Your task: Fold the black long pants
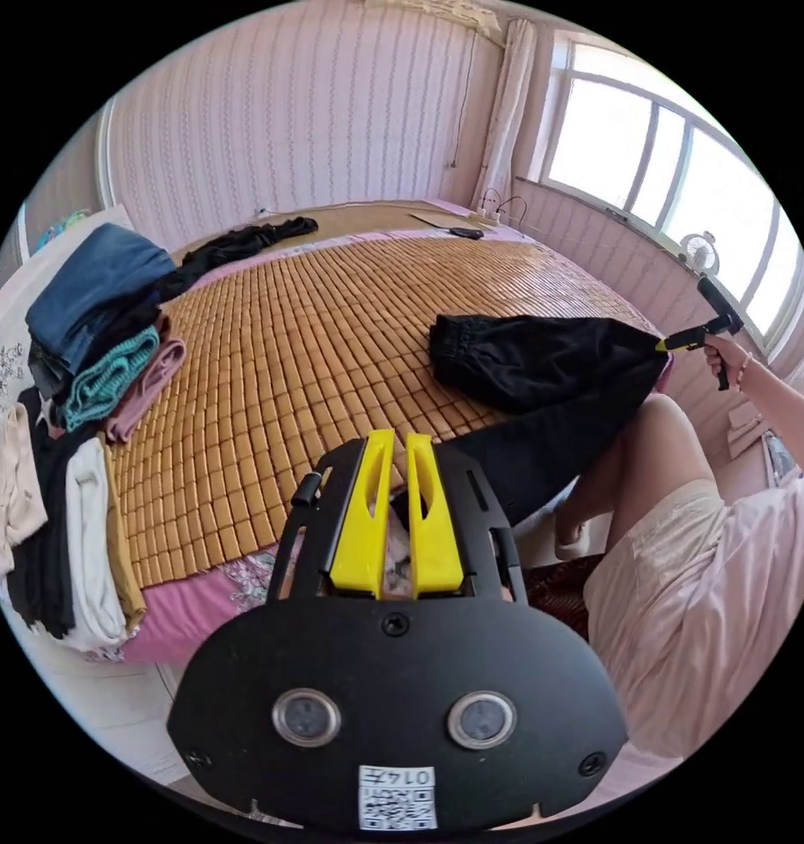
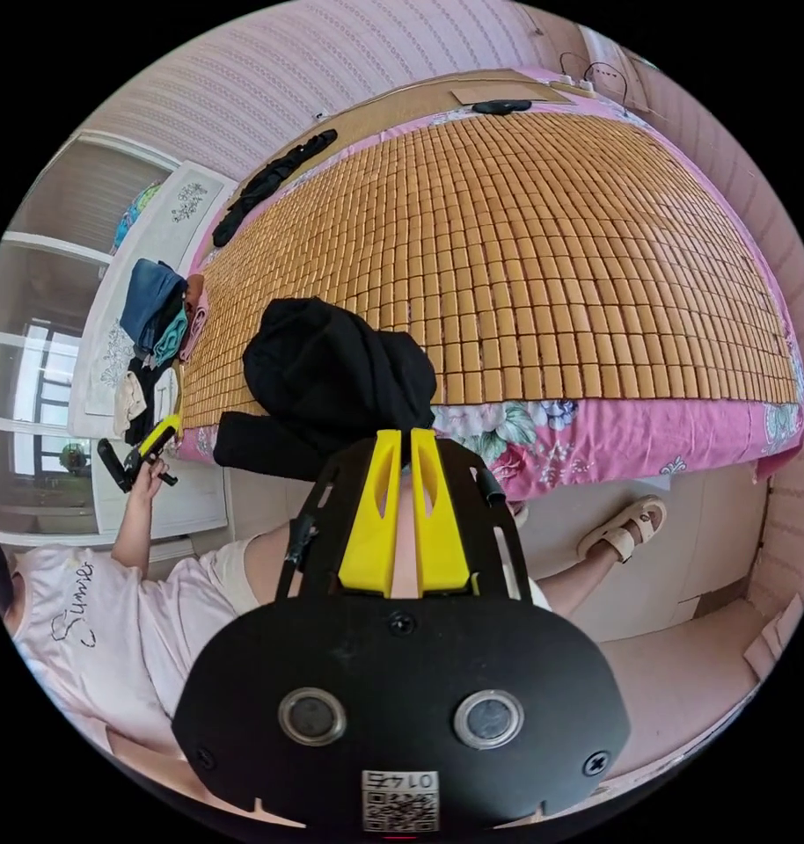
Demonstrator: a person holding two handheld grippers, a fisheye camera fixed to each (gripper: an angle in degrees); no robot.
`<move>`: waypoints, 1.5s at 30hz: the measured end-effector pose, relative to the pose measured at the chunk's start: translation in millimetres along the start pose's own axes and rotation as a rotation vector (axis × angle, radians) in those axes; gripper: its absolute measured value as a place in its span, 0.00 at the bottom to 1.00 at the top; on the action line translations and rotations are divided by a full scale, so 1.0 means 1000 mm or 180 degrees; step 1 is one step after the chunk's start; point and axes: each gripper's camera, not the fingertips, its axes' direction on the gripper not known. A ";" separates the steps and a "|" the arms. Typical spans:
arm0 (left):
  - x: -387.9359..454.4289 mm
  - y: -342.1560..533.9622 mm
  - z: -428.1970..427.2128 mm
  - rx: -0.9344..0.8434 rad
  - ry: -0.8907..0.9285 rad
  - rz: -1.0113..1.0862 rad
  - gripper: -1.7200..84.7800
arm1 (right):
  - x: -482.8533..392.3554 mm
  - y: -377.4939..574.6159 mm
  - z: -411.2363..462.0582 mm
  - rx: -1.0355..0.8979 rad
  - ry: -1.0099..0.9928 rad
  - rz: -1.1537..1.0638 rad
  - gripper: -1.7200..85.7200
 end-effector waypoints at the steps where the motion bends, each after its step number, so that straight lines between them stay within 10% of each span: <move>1: 0.004 -0.016 0.001 0.0107 -0.0033 0.0079 0.02 | -0.004 0.003 0.002 -0.0014 -0.0051 -0.0078 0.03; 9: 0.103 -0.138 0.099 0.0157 0.0404 0.0102 0.13 | -0.055 0.046 0.009 -0.0015 -0.0139 -0.0644 0.03; 15: 0.148 -0.162 0.215 -0.1150 0.0002 0.0089 0.15 | -0.090 0.069 0.025 -0.0313 0.0387 -0.1106 0.04; 25: 0.101 -0.108 0.095 0.0341 0.0831 -0.0014 0.01 | -0.071 0.048 -0.030 0.0004 0.0219 -0.0845 0.05; 34: 0.076 -0.016 0.083 -0.0391 0.0658 -0.0600 0.05 | -0.138 -0.053 -0.009 0.0301 0.0319 -0.1595 0.11; 45: 0.033 -0.004 0.026 -0.0140 0.1137 -0.2290 0.17 | -0.140 -0.147 0.137 -0.0805 0.0693 -0.1157 0.18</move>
